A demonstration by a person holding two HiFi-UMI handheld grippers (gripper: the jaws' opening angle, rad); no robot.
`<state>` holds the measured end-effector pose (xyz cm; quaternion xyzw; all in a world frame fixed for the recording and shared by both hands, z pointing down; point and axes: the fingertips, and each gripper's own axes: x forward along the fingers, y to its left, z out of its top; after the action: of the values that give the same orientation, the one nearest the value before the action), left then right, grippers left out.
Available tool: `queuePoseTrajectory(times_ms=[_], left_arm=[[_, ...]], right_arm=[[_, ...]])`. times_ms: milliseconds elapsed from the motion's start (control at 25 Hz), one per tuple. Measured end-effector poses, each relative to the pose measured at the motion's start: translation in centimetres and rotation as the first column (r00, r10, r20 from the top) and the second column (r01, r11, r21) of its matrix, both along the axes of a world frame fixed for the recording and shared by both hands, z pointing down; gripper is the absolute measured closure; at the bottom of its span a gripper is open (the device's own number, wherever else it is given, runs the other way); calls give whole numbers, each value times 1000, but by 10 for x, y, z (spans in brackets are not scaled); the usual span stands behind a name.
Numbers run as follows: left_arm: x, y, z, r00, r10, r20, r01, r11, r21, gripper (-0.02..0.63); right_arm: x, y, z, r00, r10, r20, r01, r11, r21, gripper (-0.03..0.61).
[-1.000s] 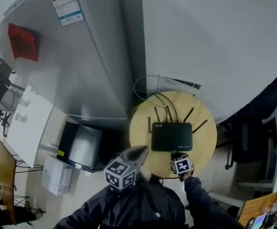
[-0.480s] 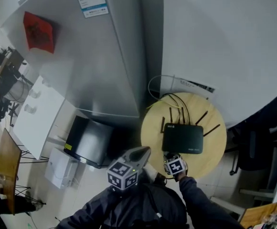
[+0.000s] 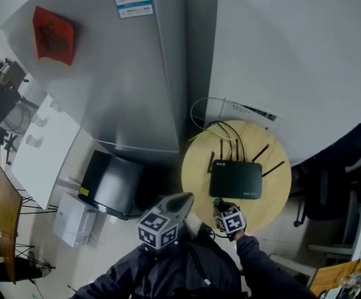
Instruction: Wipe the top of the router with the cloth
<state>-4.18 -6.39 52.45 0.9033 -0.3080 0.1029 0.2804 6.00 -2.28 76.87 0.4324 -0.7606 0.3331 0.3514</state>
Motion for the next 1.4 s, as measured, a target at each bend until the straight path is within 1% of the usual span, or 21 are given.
queuePoseTrajectory(times_ms=[120, 240, 400, 600, 840, 1000, 1120, 1280, 1400], left_arm=[[5, 6, 1, 999, 34, -14, -34, 999, -5, 612], [10, 13, 1, 996, 82, -20, -82, 997, 1, 612], [22, 16, 6, 989, 148, -26, -148, 989, 11, 612], [33, 25, 7, 983, 182, -39, -182, 983, 1, 612], [47, 37, -6, 982, 184, -29, -183, 982, 36, 612], [57, 55, -22, 986, 161, -31, -159, 985, 62, 612], [68, 72, -33, 988, 152, -32, -149, 985, 87, 612], [75, 91, -45, 991, 128, -41, -123, 986, 113, 612], [78, 102, -49, 992, 116, -46, -109, 986, 129, 612]], right_arm=[[12, 13, -34, 999, 49, 21, -50, 995, 84, 508], [27, 30, -73, 992, 111, 61, -119, 981, 152, 508], [48, 44, -116, 972, 202, 119, -224, 951, 212, 508], [61, 62, -155, 956, 247, 157, -282, 922, 264, 507], [66, 70, -188, 950, 236, 205, -293, 900, 321, 508], [69, 76, -210, 961, 184, 207, -252, 892, 375, 507], [73, 84, -226, 962, 164, 216, -242, 879, 410, 508], [74, 97, -243, 968, 128, 218, -215, 870, 445, 508], [77, 101, -254, 972, 105, 211, -197, 853, 483, 508]])
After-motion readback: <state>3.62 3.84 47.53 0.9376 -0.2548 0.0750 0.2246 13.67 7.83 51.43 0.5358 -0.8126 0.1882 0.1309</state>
